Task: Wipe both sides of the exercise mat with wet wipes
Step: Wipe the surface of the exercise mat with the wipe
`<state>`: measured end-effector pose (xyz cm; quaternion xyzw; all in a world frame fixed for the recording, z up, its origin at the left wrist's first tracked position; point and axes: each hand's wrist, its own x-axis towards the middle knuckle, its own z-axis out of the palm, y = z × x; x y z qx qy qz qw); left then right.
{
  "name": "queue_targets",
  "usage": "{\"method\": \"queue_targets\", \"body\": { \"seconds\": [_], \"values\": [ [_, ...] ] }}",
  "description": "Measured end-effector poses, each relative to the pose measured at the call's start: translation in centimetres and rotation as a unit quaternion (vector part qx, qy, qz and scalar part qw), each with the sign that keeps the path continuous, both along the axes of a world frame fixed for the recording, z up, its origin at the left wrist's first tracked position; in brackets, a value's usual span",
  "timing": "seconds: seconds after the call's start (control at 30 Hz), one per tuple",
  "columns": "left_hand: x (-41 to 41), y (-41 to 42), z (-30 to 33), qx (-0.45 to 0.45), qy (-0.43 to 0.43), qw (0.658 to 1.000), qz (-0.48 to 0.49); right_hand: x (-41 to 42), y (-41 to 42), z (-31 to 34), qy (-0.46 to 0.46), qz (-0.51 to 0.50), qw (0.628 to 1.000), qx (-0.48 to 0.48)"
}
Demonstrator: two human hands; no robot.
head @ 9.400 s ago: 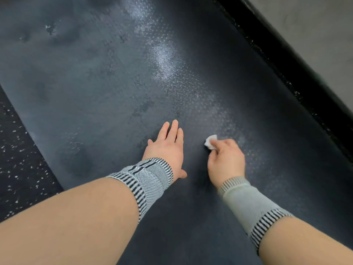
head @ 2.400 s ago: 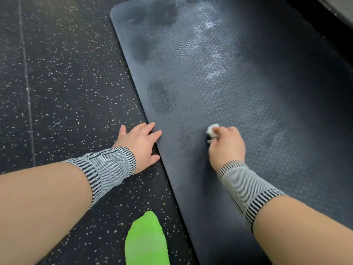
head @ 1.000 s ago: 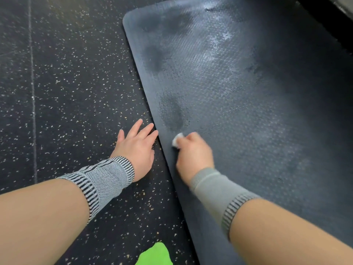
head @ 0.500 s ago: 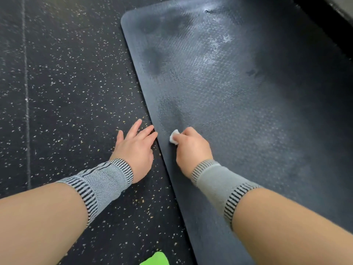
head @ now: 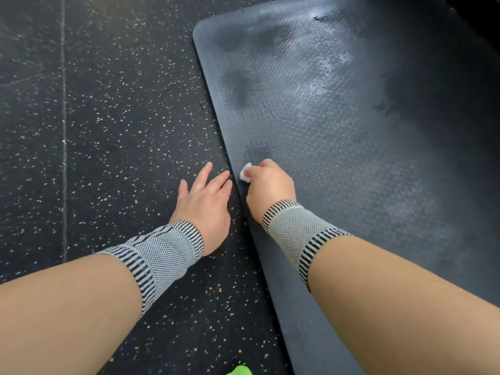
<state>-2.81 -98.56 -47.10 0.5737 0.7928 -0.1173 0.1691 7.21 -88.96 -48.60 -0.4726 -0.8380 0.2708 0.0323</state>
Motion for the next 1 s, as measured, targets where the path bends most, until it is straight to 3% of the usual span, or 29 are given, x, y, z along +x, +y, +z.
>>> {"method": "queue_targets", "body": {
  "seconds": [0.13,0.23,0.3,0.47,0.57,0.77,0.83,0.93,1.0],
  "values": [
    [-0.2,-0.2,0.0,-0.008,-0.004,1.000,0.007,3.0,-0.9,0.0,-0.023,0.169,0.985,0.027],
    [0.2,-0.3,-0.1,-0.012,-0.014,1.000,0.005,6.0,-1.3,0.6,-0.038,0.248,0.968,-0.012],
    [0.1,-0.3,0.0,-0.009,-0.015,1.000,0.002,5.4,-0.3,1.0,-0.043,0.236,0.971,-0.013],
    [-0.4,-0.3,0.4,-0.007,-0.011,1.000,0.020,-0.7,2.3,0.9,-0.003,0.100,0.995,0.020],
    [-0.5,-0.2,0.3,-0.002,-0.016,0.999,0.032,-1.0,1.0,0.3,-0.021,0.137,0.990,0.006],
    [0.3,0.5,0.1,0.000,-0.026,0.999,0.026,6.3,-1.0,1.3,-0.049,0.269,0.961,-0.042],
    [0.4,0.8,0.2,0.001,-0.024,0.999,0.024,6.3,-0.2,1.2,-0.050,0.226,0.972,-0.036],
    [0.2,1.3,0.3,0.009,-0.024,0.999,0.034,3.2,1.6,0.8,0.007,0.021,1.000,0.004],
    [0.2,1.5,0.3,0.010,-0.029,0.999,0.045,0.7,1.8,0.5,0.031,-0.028,0.999,-0.010]
  ]
}}
